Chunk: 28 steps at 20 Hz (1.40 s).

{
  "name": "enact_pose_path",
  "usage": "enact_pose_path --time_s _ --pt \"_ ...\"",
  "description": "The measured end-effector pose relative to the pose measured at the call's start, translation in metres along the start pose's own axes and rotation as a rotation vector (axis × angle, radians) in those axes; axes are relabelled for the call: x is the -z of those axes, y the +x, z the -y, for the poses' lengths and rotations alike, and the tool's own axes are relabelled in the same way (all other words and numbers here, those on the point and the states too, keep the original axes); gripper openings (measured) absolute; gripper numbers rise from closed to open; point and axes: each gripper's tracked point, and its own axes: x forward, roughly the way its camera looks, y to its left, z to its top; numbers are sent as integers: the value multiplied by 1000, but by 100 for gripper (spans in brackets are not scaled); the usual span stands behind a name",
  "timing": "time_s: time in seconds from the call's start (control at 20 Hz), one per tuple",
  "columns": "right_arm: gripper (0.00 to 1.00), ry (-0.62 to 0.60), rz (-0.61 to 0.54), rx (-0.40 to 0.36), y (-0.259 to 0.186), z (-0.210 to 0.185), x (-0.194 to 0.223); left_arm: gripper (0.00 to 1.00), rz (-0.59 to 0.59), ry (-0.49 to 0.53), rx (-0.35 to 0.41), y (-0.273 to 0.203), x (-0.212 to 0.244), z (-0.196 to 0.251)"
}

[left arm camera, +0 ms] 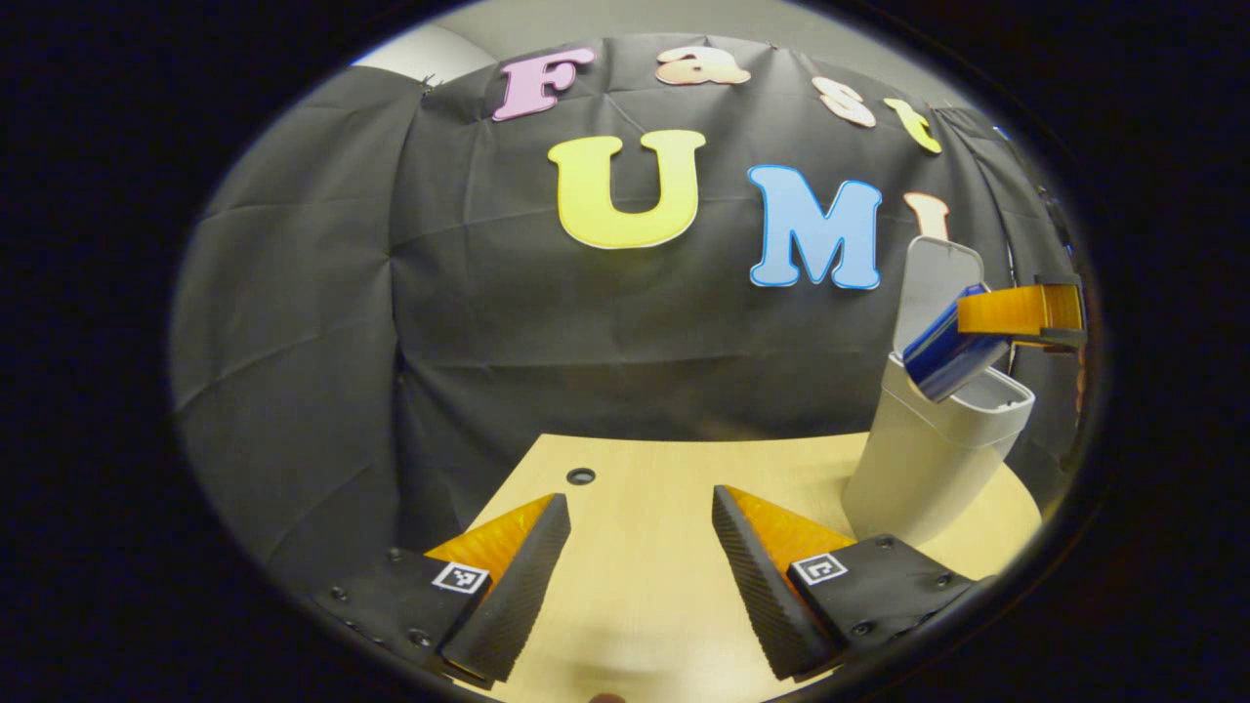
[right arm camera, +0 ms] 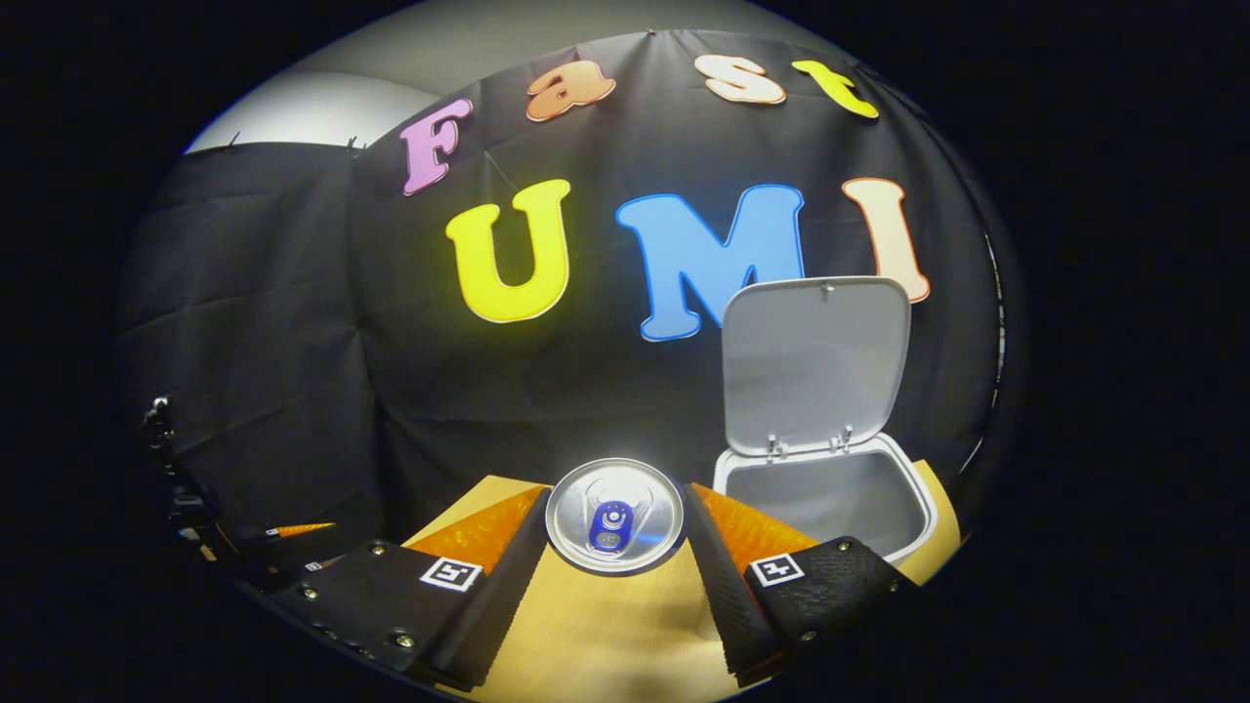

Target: Press the lid of the desktop garbage bin to open it, pick up the crumpled paper on the desktop and throw it into the bin, then pick up the pop can on the desktop and drop it into the bin, and finally close the garbage bin lid.

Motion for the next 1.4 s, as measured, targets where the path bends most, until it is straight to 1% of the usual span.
enact_pose_path --time_s 0.05,0.1,0.15,0.2,0.25,0.45,0.5,0.55,0.6,0.85,0.9,1.0,1.05,1.1,1.15,1.2,1.35,1.4 --pt "85 6 8 20 -1 9 -4 100 -3 -2 1 1 1 1" --pt "84 13 16 39 -1 17 -6 97 -6 -5 3 1 2 1" --pt "85 18 23 62 -2 27 -9 100 -10 -8 4 2 4 2" --pt "84 22 29 84 -2 35 -11 97 -12 -9 5 2 5 1" --pt "84 26 35 104 -3 45 -14 100 -15 -10 6 2 6 2" --pt "85 42 33 164 -8 71 -13 100 -24 -10 13 6 8 6" --pt "85 44 30 174 -9 76 -11 97 -26 -11 15 7 8 6" --pt "85 46 24 181 -9 79 -8 86 -28 -12 17 7 9 7" --pt "85 47 15 186 -9 80 -4 100 -30 -13 20 8 10 9" --pt "85 58 -41 188 -9 80 18 100 -37 -5 27 10 12 13" --pt "85 61 -48 191 -8 80 21 87 -37 -5 28 10 14 13" --pt "84 66 -54 197 -8 82 23 100 -37 -6 26 10 13 12" --pt "85 71 -55 199 -8 82 23 100 -38 -6 26 10 13 11" --pt "85 76 -54 201 -7 83 23 97 -38 -6 25 9 13 11" --pt "86 83 -54 198 -8 83 23 100 -38 -7 24 10 13 11" --pt "86 94 -57 202 -7 83 23 100 -39 -7 25 10 14 9" --pt "95 109 -48 207 -9 85 20 100 -40 -12 26 9 14 10" --pt "95 110 -44 208 -9 84 19 100 -39 -12 26 8 14 9"
